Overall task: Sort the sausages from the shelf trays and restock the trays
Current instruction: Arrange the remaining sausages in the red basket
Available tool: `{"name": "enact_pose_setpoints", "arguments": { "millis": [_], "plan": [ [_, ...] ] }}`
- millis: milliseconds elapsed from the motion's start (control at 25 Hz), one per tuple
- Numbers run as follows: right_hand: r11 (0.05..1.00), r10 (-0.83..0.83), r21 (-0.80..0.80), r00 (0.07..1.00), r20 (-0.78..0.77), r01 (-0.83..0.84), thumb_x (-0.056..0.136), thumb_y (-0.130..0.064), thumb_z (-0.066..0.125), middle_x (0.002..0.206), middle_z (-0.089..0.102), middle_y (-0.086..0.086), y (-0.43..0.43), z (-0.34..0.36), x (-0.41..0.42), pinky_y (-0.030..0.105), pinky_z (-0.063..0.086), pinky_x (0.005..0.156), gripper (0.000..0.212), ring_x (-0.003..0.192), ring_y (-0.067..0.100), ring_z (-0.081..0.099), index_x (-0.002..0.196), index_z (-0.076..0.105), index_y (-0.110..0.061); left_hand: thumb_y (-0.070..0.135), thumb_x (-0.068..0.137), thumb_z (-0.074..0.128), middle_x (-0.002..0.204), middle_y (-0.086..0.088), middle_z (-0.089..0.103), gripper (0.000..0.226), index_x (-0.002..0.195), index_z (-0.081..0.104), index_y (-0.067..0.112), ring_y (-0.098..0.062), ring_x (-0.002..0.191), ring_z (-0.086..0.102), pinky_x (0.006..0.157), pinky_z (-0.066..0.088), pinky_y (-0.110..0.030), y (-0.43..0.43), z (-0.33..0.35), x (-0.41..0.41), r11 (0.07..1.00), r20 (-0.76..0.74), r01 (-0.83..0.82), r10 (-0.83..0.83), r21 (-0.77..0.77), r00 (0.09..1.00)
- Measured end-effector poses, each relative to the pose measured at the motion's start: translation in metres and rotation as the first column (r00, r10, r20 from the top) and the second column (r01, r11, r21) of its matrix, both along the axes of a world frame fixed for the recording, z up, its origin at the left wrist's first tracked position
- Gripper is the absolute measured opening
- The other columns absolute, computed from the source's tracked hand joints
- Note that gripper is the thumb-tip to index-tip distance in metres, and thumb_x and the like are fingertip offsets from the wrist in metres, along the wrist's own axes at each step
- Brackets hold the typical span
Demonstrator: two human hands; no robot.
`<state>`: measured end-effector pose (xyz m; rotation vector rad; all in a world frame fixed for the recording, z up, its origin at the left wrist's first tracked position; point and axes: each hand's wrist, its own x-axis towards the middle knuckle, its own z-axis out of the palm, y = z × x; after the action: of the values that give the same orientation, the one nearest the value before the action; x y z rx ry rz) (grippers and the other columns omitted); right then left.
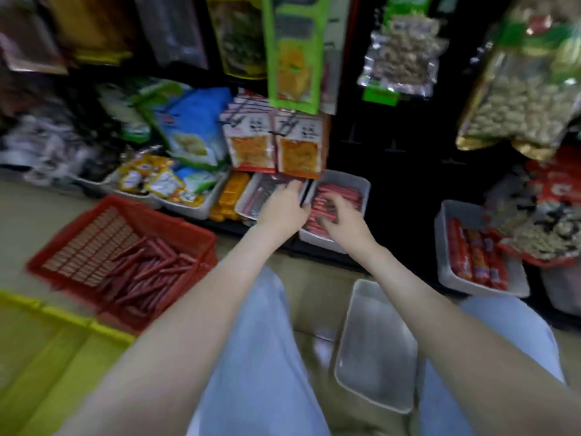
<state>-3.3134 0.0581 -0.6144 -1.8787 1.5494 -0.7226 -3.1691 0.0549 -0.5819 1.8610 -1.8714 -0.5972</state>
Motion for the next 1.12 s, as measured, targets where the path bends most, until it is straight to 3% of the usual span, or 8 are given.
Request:
{"name": "enact_pose_setpoints", "arguments": {
  "millis": [120, 240, 520, 600, 760, 960, 1040, 1120],
  "plan": [
    [0.982, 0.178, -0.053, 0.982, -0.059, -0.181, 0.089, -0.017, 0.061, 0.138, 0.047, 0.011, -0.014, 0.020, 0.046, 0.023, 0.031, 0.097, 0.052, 0.126, 0.024, 0.045, 0.137, 0.042, -0.010, 0.026, 0.090, 0.056, 0.127, -0.012, 0.055, 0.044, 0.132, 0.048, 0.014, -0.030, 0.115, 0.053, 0.087, 0.042, -0.033, 0.009, 0.020, 0.063, 0.985, -0.001, -0.144, 0.144, -0.091, 0.990],
    [0.928, 0.359, -0.053, 0.924, -0.130, -0.368, 0.092, -0.021, 0.058, 0.144, 0.040, 0.008, -0.028, 0.021, 0.098, 0.030, 0.032, 0.104, 0.057, 0.131, 0.023, 0.039, 0.142, 0.035, -0.012, 0.023, 0.089, 0.058, 0.125, -0.015, 0.055, 0.044, 0.130, 0.049, 0.010, -0.032, 0.114, 0.054, 0.090, 0.043, -0.036, 0.033, 0.001, 0.133, 0.964, 0.061, -0.240, 0.248, -0.115, 0.967],
    [0.735, 0.648, 0.034, 0.686, -0.331, -0.678, 0.093, -0.027, 0.057, 0.148, 0.032, 0.012, -0.070, -0.074, 0.270, 0.032, 0.021, 0.113, 0.069, 0.139, 0.027, 0.028, 0.148, 0.020, -0.007, 0.022, 0.086, 0.059, 0.135, -0.014, 0.044, 0.059, 0.139, 0.040, 0.009, -0.039, 0.118, 0.049, 0.094, 0.046, -0.047, 0.084, -0.153, 0.329, 0.810, 0.304, -0.559, 0.496, 0.175, 0.813],
    [0.653, 0.709, 0.064, 0.580, -0.401, -0.754, 0.091, -0.035, 0.058, 0.154, 0.023, 0.008, -0.083, -0.122, 0.327, 0.032, 0.016, 0.116, 0.081, 0.143, 0.023, 0.019, 0.151, 0.009, -0.011, 0.023, 0.082, 0.062, 0.142, -0.018, 0.039, 0.069, 0.143, 0.035, 0.006, -0.039, 0.123, 0.046, 0.099, 0.043, -0.048, 0.077, -0.204, 0.366, 0.789, 0.378, -0.577, 0.479, 0.210, 0.792],
    [0.558, 0.695, 0.147, 0.363, -0.621, -0.817, 0.087, -0.037, 0.061, 0.160, -0.002, 0.005, -0.106, -0.234, 0.416, 0.038, 0.007, 0.118, 0.100, 0.147, 0.023, -0.003, 0.148, -0.017, -0.021, 0.030, 0.088, 0.056, 0.159, -0.015, 0.001, 0.085, 0.152, 0.002, 0.017, -0.028, 0.146, 0.009, 0.117, 0.014, -0.045, 0.030, -0.300, 0.397, 0.723, 0.518, -0.591, 0.374, 0.357, 0.769],
    [0.502, 0.618, 0.144, 0.237, -0.750, -0.853, 0.069, -0.032, 0.080, 0.158, 0.016, 0.008, -0.131, -0.353, 0.470, 0.043, 0.024, 0.113, 0.119, 0.144, 0.027, 0.023, 0.150, -0.007, -0.022, 0.029, 0.094, 0.047, 0.157, -0.013, -0.018, 0.085, 0.149, -0.018, 0.025, -0.031, 0.146, -0.009, 0.114, 0.001, -0.054, -0.003, -0.397, 0.420, 0.675, 0.603, -0.593, 0.267, 0.439, 0.752],
    [0.465, 0.681, 0.302, 0.118, -0.723, -0.832, 0.080, -0.029, 0.070, 0.159, 0.007, 0.009, -0.131, -0.385, 0.476, 0.043, 0.017, 0.115, 0.109, 0.145, 0.027, 0.015, 0.149, -0.014, -0.021, 0.036, 0.096, 0.044, 0.156, -0.013, -0.022, 0.084, 0.148, -0.021, 0.024, -0.032, 0.146, -0.004, 0.115, 0.004, -0.054, 0.001, -0.424, 0.423, 0.648, 0.632, -0.575, 0.181, 0.499, 0.753],
    [0.478, 0.648, 0.294, 0.107, -0.754, -0.828, 0.092, -0.020, 0.050, 0.157, 0.016, 0.010, -0.126, -0.397, 0.480, 0.043, 0.024, 0.113, 0.082, 0.140, 0.030, 0.026, 0.151, -0.007, -0.018, 0.037, 0.097, 0.042, 0.157, -0.015, -0.019, 0.080, 0.149, -0.017, 0.022, -0.036, 0.142, 0.013, 0.114, 0.012, -0.053, -0.001, -0.432, 0.421, 0.636, 0.658, -0.582, 0.151, 0.506, 0.737]
  ]
}}
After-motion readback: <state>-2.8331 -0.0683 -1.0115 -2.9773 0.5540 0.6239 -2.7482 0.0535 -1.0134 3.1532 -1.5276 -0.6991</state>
